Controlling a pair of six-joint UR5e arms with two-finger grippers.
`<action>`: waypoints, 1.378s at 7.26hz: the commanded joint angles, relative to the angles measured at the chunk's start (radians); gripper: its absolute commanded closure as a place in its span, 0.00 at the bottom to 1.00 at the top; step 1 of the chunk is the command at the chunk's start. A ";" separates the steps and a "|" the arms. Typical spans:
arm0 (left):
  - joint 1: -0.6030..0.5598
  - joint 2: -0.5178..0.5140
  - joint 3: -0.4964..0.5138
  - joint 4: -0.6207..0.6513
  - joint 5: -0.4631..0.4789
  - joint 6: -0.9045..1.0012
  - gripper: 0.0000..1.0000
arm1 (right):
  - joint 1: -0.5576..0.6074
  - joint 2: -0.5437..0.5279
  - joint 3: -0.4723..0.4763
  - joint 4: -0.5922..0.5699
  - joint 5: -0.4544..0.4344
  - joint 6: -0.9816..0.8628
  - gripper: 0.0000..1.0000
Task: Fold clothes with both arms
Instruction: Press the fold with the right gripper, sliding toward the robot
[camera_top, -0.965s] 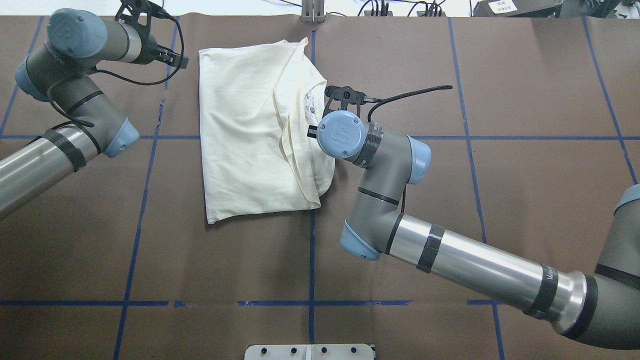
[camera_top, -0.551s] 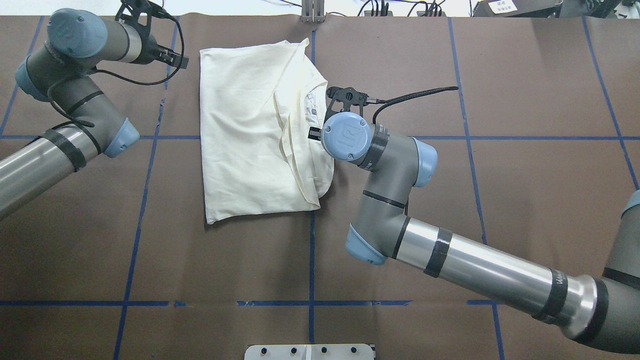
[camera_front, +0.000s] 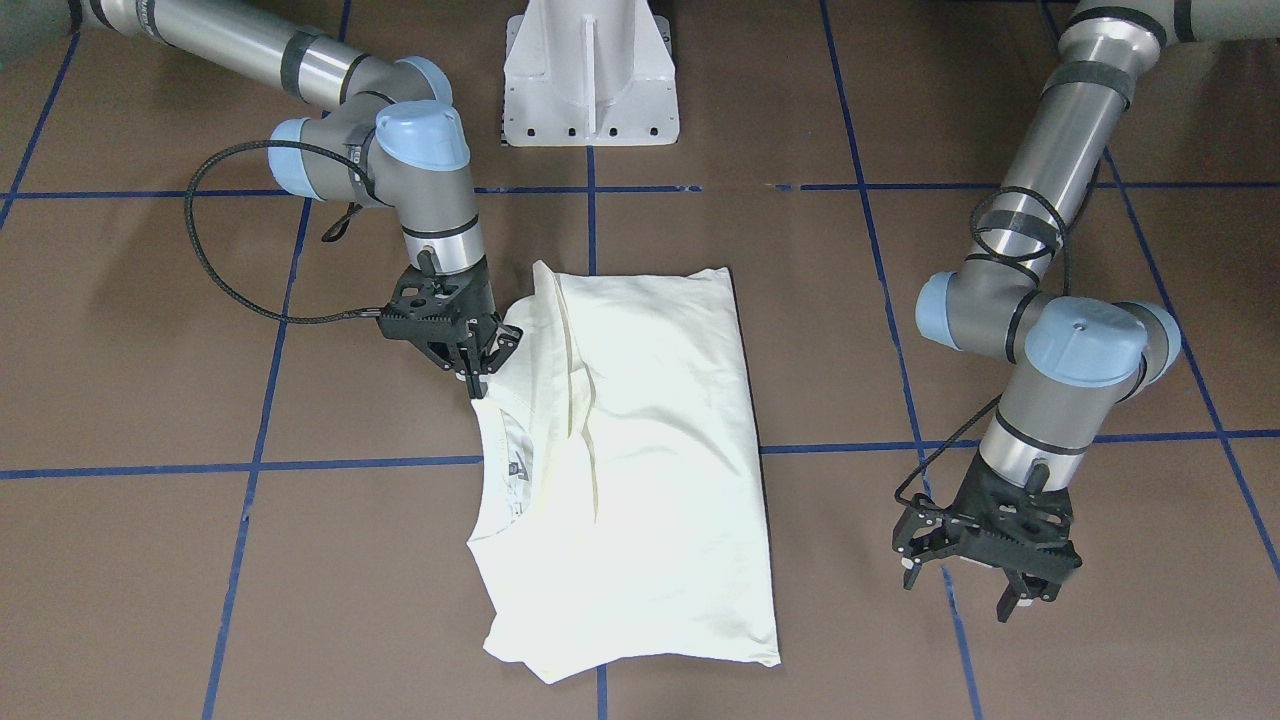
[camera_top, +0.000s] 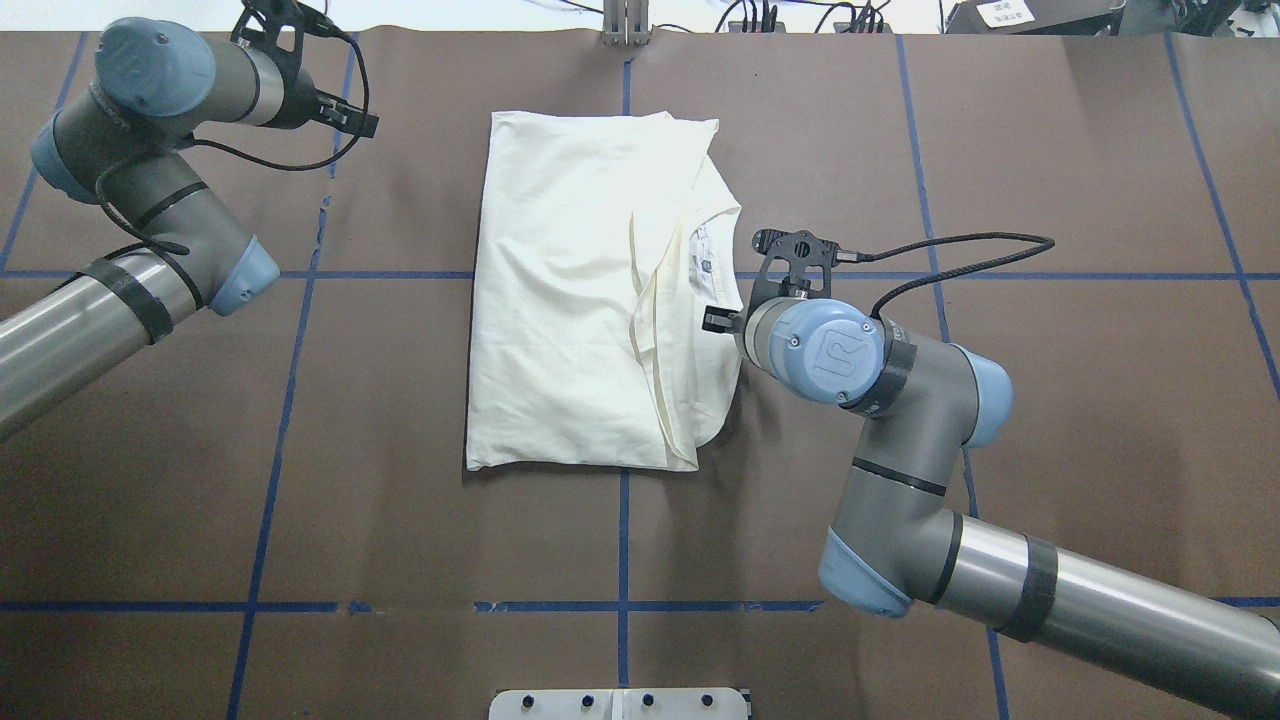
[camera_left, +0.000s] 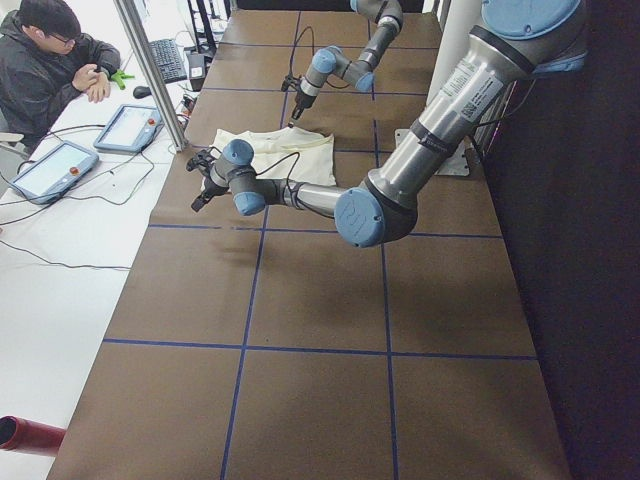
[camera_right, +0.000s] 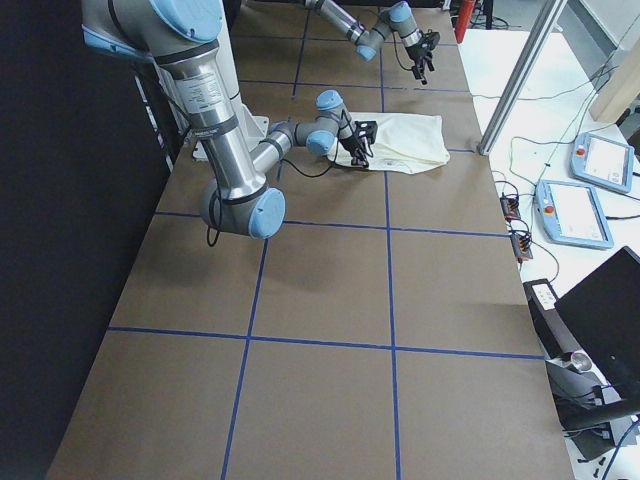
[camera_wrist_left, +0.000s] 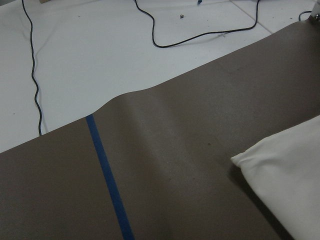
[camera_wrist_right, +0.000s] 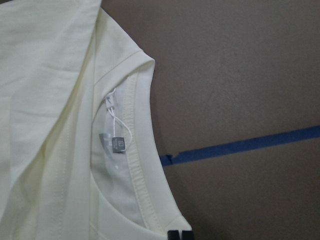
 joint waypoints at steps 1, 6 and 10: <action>0.000 0.002 -0.009 0.000 0.000 -0.003 0.00 | -0.006 -0.049 0.045 0.002 -0.027 -0.002 0.01; 0.000 0.002 -0.011 0.000 0.000 -0.004 0.00 | -0.075 0.023 0.143 -0.139 0.025 -0.229 0.01; 0.000 0.008 -0.012 0.000 0.000 -0.012 0.00 | -0.248 0.007 0.195 -0.214 -0.185 -0.394 0.24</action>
